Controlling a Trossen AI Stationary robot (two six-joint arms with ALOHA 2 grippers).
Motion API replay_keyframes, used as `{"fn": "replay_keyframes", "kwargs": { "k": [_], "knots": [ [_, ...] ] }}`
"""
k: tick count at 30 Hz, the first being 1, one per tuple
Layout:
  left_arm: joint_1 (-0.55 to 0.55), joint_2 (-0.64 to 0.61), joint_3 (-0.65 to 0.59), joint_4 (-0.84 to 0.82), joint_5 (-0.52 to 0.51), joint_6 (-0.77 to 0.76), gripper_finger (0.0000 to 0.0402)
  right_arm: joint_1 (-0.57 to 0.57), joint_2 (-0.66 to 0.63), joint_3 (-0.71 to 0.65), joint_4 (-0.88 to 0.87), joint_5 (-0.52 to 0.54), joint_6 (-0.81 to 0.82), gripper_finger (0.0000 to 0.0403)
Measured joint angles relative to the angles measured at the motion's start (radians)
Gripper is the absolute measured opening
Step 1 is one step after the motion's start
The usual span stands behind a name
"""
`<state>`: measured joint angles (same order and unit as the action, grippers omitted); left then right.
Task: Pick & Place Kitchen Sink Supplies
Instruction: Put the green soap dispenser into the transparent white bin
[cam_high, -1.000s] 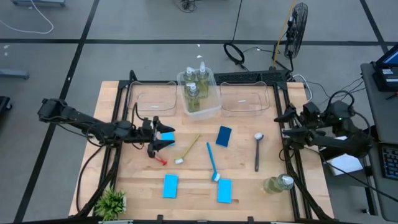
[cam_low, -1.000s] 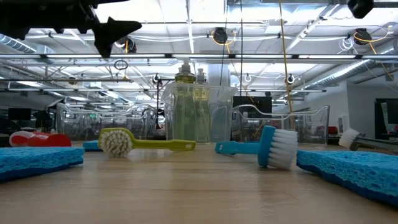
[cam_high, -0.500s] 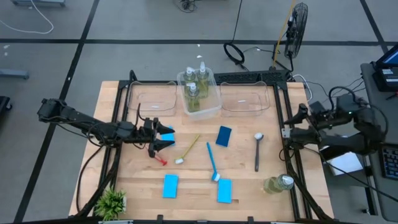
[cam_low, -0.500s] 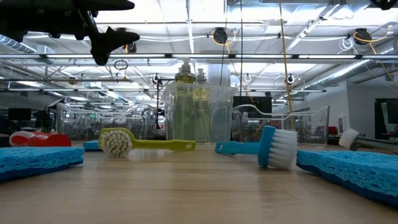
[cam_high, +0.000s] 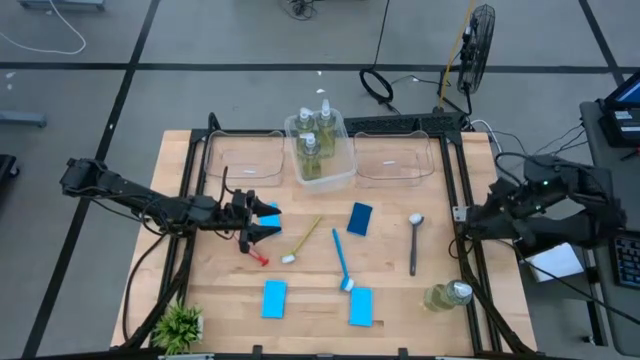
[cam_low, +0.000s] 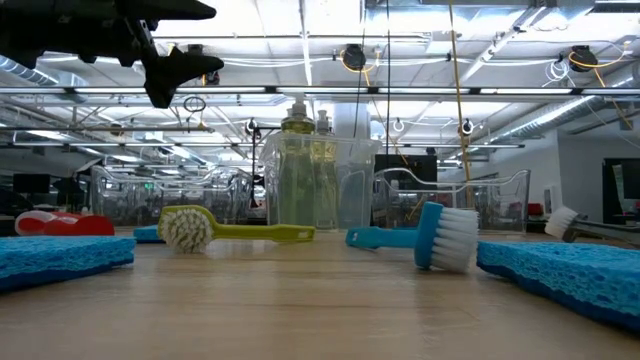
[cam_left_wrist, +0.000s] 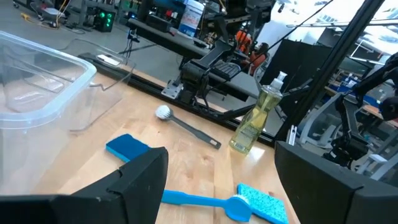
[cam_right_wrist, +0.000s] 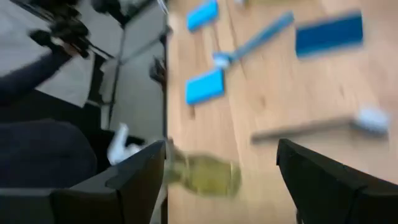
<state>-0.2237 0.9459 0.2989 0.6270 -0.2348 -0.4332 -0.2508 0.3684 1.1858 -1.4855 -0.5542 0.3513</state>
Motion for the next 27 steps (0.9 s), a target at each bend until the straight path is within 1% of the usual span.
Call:
{"fn": "replay_keyframes", "kwargs": {
  "k": [3,5,13,20,23,27],
  "knots": [
    [0.000,0.000,0.000,-0.011,0.000,-0.014,0.0297,-0.009,0.000,0.000,-0.082,0.007,-0.022,0.0295],
    [0.000,0.000,0.000,-0.022,0.000,-0.021,0.0296,-0.011,0.000,0.000,-0.087,0.016,-0.023,0.0295],
    [0.000,0.000,0.000,-0.026,0.000,-0.021,0.0297,-0.011,0.001,-0.001,-0.005,0.113,-0.013,0.0295],
    [0.000,0.000,0.000,-0.026,0.000,-0.021,0.0296,-0.011,0.001,-0.001,0.119,0.138,-0.005,0.0295],
    [0.000,0.000,0.000,-0.026,0.000,-0.024,0.0296,-0.011,0.001,-0.001,0.167,0.114,-0.053,0.0295],
    [0.000,0.000,0.000,-0.026,0.000,-0.032,0.0296,-0.020,0.001,-0.001,0.208,-0.017,-0.127,0.0295]
  ]
}}
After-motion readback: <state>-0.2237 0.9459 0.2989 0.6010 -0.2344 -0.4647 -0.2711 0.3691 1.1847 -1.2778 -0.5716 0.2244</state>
